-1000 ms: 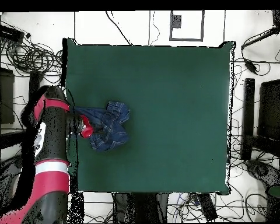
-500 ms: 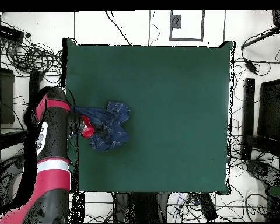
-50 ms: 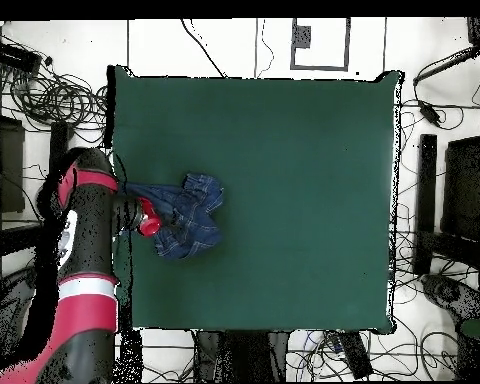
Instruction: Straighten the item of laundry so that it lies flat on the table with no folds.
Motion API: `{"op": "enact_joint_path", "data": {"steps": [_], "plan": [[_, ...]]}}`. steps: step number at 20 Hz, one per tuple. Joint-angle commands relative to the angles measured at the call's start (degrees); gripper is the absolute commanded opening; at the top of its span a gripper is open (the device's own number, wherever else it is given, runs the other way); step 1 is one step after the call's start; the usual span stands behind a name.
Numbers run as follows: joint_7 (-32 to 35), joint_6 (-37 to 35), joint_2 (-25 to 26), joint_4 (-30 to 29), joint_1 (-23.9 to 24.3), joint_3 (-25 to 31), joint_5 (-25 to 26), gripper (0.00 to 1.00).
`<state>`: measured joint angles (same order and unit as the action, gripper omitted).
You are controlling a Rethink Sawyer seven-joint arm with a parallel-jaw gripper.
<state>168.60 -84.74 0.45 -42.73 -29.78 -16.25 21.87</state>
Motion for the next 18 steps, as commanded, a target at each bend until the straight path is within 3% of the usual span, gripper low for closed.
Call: {"op": "enact_joint_path", "data": {"steps": [1, 15, 18], "plan": [[-4.5, -0.4, -3.5, -8.8, -1.3, -0.8, 3.1, 0.00], [-2.2, 4.4, -6.3, -14.5, -1.6, -0.9, 4.4, 0.00], [9.1, 15.6, -8.4, -19.2, -1.6, -1.3, 3.5, 0.00]]}}
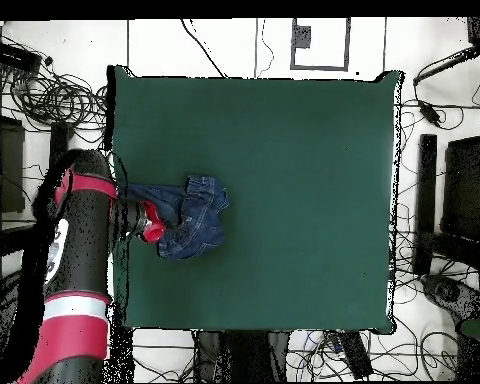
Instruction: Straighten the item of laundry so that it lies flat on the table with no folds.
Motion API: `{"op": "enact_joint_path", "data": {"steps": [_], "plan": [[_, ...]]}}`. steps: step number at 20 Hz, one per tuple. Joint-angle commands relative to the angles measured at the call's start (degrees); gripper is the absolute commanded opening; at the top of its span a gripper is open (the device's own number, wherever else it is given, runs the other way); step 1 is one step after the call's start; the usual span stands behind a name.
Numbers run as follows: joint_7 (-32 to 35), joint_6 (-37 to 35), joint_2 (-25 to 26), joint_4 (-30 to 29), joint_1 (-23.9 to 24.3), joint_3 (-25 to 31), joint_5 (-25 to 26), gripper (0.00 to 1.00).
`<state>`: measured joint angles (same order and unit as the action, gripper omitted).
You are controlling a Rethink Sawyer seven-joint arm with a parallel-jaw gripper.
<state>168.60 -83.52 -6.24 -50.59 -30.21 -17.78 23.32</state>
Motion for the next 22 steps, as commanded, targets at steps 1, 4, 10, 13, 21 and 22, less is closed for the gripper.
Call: {"op": "enact_joint_path", "data": {"steps": [1, 4, 10, 13, 21, 22], "plan": [[9.0, 17.1, -3.0, -13.3, -0.7, 0.8, 1.8, 0.00], [6.9, 25.7, -8.7, -21.1, 0.0, 1.0, 1.9, 0.00], [6.6, 44.2, -15.0, -33.6, 0.7, -0.4, 4.0, 0.00], [5.8, 50.0, -16.9, -37.7, 2.0, -0.1, 3.7, 0.00], [0.7, 62.2, -21.1, -45.5, 7.2, 1.5, 3.9, 0.00], [0.0, 63.0, -22.0, -46.6, 7.9, 1.7, 4.1, 0.00]]}}
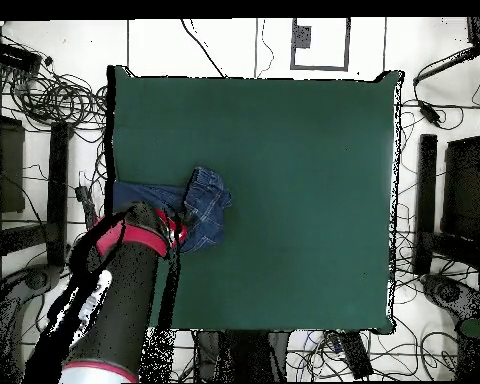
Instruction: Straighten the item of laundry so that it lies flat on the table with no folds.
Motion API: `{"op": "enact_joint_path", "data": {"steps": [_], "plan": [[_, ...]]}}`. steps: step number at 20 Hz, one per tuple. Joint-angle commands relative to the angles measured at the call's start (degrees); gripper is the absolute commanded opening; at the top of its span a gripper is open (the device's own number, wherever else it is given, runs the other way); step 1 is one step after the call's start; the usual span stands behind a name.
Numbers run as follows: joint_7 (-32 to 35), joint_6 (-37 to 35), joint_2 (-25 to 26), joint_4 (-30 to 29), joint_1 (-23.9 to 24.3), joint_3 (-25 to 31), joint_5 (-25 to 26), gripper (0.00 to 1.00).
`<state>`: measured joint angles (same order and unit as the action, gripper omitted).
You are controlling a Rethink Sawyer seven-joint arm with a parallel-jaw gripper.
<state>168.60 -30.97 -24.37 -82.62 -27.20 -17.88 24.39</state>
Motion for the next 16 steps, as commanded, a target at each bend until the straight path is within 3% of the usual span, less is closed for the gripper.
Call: {"op": "enact_joint_path", "data": {"steps": [1, 9, 16], "plan": [[-0.9, 11.1, -4.7, -15.5, 5.7, 2.1, 3.2, 0.00], [-7.5, 14.3, -8.3, -19.5, 12.9, 6.2, 6.6, 0.00], [-8.5, 17.0, -10.3, -21.5, 17.8, 10.1, 10.5, 0.00]]}}
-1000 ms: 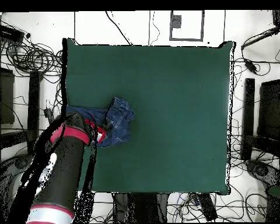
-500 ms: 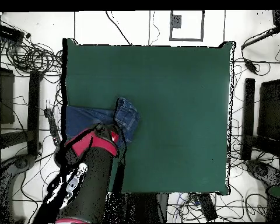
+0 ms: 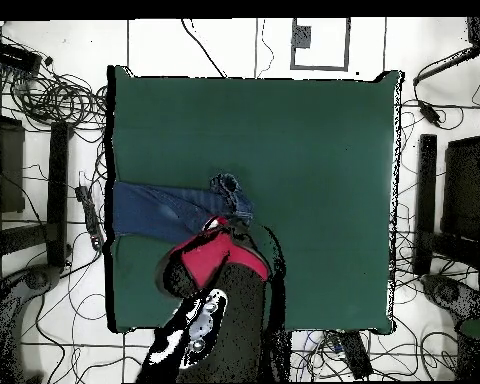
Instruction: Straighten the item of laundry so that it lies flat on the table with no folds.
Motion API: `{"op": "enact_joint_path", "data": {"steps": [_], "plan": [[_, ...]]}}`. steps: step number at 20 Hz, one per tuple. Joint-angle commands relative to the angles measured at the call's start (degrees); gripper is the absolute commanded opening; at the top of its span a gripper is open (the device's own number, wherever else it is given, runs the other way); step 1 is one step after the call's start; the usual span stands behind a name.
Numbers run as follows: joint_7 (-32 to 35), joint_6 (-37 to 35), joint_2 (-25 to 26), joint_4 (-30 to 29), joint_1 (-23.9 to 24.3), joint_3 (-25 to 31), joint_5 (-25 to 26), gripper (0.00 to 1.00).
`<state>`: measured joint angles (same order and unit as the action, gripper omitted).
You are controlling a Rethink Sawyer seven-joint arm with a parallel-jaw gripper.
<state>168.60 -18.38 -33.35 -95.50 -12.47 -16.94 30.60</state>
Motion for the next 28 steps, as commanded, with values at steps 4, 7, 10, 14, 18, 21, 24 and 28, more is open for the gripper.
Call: {"op": "enact_joint_path", "data": {"steps": [4, 7, 10, 14, 18, 21, 24, 28], "plan": [[-8.4, 5.9, -2.3, -9.2, 4.7, 10.6, 6.6, 0.00], [-7.7, 5.9, -2.7, -9.4, 5.0, 10.6, 7.6, 0.00], [-6.7, 6.3, -3.2, -9.8, 4.9, 10.3, 8.8, 0.00], [-4.9, 8.8, -2.9, -10.8, 4.1, 8.9, 10.6, 0.00], [-5.3, 11.1, -6.3, -15.2, 6.9, 10.6, 12.0, 0.00], [-9.3, 12.2, -10.8, -20.0, 14.5, 15.5, 15.0, 0.00], [-13.5, 12.5, -13.6, -22.9, 23.8, 21.7, 18.8, 0.00], [-15.8, 12.9, -13.4, -22.9, 30.5, 24.2, 24.8, 0.00]]}}
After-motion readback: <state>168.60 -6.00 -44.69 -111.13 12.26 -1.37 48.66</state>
